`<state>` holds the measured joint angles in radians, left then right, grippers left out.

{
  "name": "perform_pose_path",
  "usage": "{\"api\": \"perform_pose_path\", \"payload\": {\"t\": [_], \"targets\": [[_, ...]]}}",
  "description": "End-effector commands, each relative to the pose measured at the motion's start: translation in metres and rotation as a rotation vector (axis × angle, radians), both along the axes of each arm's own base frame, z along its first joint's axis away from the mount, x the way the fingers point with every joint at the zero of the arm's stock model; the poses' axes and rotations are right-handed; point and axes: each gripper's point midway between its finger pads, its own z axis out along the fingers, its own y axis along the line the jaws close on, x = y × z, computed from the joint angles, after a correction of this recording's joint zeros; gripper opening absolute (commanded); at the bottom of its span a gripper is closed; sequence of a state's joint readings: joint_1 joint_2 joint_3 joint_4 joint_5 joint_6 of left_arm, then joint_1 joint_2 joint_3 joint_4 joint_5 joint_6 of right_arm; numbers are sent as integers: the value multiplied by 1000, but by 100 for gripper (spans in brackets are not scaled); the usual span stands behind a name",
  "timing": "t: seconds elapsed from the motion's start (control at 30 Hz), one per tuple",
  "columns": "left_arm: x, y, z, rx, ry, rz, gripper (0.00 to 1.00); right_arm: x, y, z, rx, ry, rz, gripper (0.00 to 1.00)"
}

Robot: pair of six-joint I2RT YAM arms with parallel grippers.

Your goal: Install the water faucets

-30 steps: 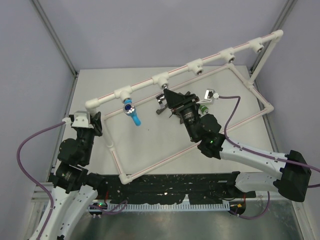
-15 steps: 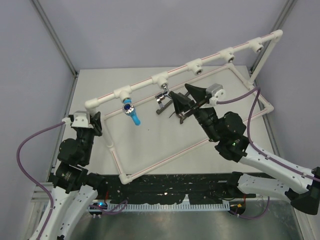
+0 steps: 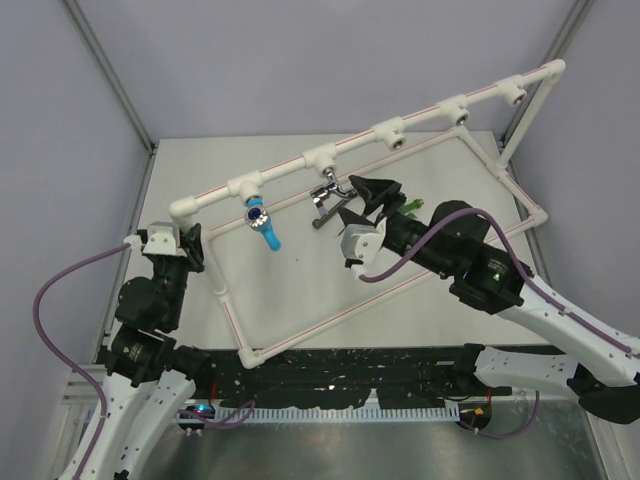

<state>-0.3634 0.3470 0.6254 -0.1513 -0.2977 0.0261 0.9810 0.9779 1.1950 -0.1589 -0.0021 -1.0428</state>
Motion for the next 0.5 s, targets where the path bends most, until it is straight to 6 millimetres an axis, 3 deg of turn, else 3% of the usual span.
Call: {"api": "perform_pose_path", "payload": {"t": [0.0, 0.23, 0.47], "targets": [[2, 3, -19, 62, 71, 12, 0, 4, 3, -9, -220, -115, -15, 64], [3, 2, -20, 65, 74, 10, 0, 27, 12, -30, -361, -164, -103, 61], [3, 2, -20, 64, 75, 10, 0, 52, 21, -24, -260, -270, -235, 47]]}}
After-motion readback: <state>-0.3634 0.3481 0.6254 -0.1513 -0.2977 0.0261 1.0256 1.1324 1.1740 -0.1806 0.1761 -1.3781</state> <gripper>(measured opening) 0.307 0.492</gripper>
